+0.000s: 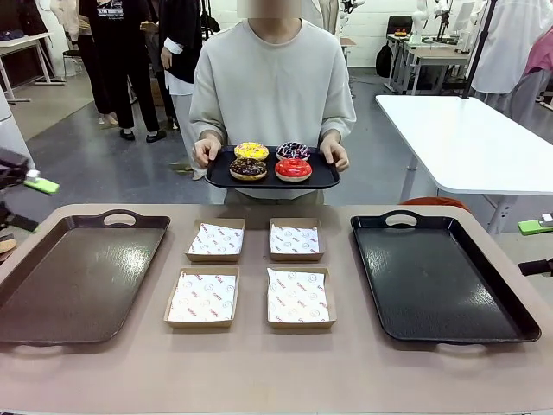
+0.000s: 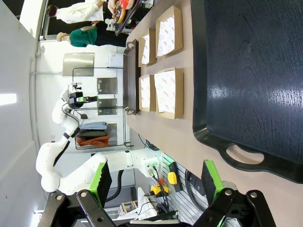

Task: Individually package the donuts and arrange them on the tray.
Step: Pick up one Paper togo box.

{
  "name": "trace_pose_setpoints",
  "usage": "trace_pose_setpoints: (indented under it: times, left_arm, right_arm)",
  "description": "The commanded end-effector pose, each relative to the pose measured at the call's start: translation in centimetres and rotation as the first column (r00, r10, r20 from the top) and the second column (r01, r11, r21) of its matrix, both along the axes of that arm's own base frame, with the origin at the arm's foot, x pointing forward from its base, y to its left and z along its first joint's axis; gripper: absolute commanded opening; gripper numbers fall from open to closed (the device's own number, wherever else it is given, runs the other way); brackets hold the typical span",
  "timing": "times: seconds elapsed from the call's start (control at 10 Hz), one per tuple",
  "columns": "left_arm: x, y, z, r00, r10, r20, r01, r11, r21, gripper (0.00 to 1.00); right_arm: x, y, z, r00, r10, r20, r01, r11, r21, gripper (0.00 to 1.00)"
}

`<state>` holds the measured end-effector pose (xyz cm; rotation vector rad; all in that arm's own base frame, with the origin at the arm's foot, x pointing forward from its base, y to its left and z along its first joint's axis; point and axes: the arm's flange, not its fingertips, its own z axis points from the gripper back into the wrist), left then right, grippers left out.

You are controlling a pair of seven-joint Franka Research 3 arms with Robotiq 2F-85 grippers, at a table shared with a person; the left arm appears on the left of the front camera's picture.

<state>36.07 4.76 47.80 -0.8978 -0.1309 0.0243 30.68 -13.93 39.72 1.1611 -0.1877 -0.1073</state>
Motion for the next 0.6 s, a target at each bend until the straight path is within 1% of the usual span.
trace_pose_setpoints:
  times: [0.0,0.1,0.2,0.3,0.4,0.5]
  left_arm:
    - [0.0,-5.9,2.2,0.996,-0.079,-0.046,0.089,0.962,0.26,1.0]
    - [0.0,-9.0,2.7,0.994,-0.096,-0.043,0.105,0.919,0.379,1.0]
    - [0.1,-12.1,2.7,0.993,-0.106,-0.048,0.116,0.876,0.468,1.0]
    - [0.4,-14.9,2.3,0.994,-0.092,-0.054,0.107,0.84,0.533,1.0]
    - [0.6,-18.0,1.2,0.995,-0.078,-0.06,0.098,0.794,0.6,1.0]
    - [0.5,-20.4,-0.1,0.996,-0.078,-0.05,0.092,0.756,0.649,1.0]
  right_arm:
    - [0.1,0.2,0.1,1.0,-0.001,0.005,0.001,1.0,0.007,1.0]
    - [0.1,0.2,0.1,1.0,-0.001,0.005,0.001,1.0,0.007,1.0]
    - [0.1,0.2,0.1,1.0,-0.001,0.005,0.001,1.0,0.007,1.0]
    - [0.1,0.2,0.1,1.0,-0.001,0.005,0.001,1.0,0.007,1.0]
    - [0.1,0.2,0.1,1.0,-0.001,0.005,0.001,1.0,0.007,1.0]
    - [0.1,0.2,0.1,1.0,-0.001,0.005,0.001,1.0,0.007,1.0]
